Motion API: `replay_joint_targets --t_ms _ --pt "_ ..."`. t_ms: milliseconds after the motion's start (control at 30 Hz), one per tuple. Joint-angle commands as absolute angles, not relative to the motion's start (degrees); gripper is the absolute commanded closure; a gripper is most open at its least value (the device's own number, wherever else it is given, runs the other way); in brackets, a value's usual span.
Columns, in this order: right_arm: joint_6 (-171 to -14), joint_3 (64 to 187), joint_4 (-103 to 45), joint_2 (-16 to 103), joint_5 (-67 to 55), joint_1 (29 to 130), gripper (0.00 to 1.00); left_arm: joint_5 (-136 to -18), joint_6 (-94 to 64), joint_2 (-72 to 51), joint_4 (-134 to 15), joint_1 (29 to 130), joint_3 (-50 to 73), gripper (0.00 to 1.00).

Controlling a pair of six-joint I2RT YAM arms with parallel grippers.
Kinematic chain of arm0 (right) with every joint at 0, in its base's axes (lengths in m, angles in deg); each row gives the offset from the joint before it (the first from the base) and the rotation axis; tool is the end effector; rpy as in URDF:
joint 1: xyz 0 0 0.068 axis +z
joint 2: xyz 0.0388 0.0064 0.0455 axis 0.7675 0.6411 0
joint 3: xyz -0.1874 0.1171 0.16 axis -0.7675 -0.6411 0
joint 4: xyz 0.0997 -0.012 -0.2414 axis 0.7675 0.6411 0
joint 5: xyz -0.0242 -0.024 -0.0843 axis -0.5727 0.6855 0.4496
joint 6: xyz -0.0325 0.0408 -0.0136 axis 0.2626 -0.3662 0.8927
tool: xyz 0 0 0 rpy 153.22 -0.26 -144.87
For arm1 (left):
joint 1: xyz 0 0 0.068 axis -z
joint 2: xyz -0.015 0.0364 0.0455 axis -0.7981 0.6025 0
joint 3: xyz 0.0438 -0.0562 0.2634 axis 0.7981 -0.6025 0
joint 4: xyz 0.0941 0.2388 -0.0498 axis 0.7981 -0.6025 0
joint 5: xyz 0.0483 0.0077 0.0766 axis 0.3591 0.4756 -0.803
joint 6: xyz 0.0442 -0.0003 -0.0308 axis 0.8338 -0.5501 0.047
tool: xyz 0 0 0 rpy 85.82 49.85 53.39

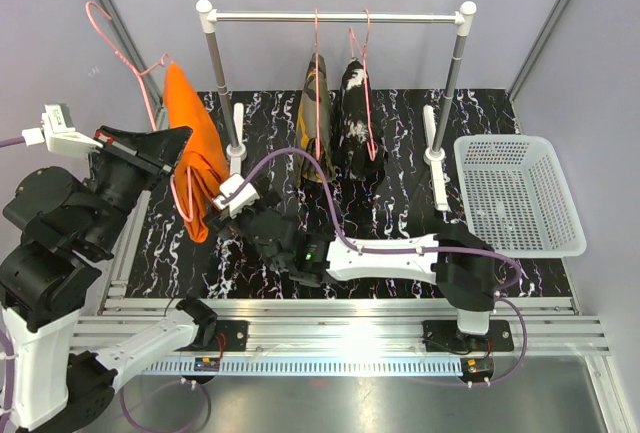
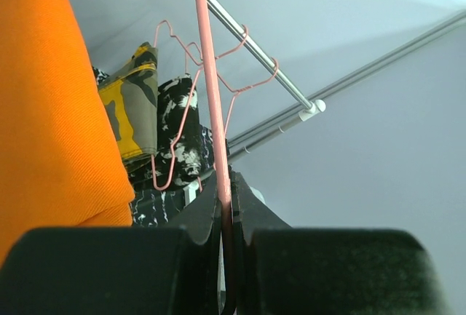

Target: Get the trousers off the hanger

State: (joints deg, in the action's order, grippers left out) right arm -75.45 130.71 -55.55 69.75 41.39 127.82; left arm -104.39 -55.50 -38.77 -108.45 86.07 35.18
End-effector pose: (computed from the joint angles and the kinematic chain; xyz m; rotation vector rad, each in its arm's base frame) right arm 0.1171 0.4304 0.3123 -0.6520 1.4462 0.3810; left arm 0.0602 -0.0256 0.5351 -0.5297 1.5211 -0.9175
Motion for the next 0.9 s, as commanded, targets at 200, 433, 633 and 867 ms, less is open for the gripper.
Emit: replay_joint_targets --t_ms 200,433,633,867 --pt "-65.8 135.6 -59.3 62.1 37.5 127.8 0.01 -97.1 -53.2 -38.2 -101.1 86.1 42.7 1.00" --pt "-59.7 140.1 -55.0 61.4 38.4 127.5 0.05 -94.8 -49.6 -33.9 -106.8 86.1 46.5 1.00" --pt "-55.7 142.7 -52.4 61.1 37.9 126.5 0.19 -93.1 -47.0 -32.1 -110.2 86.1 47.5 1.00" --pt "-52.7 144.8 -48.7 60.4 35.0 125.0 0.53 -91.7 -45.9 -32.1 -111.9 86.1 46.7 1.00"
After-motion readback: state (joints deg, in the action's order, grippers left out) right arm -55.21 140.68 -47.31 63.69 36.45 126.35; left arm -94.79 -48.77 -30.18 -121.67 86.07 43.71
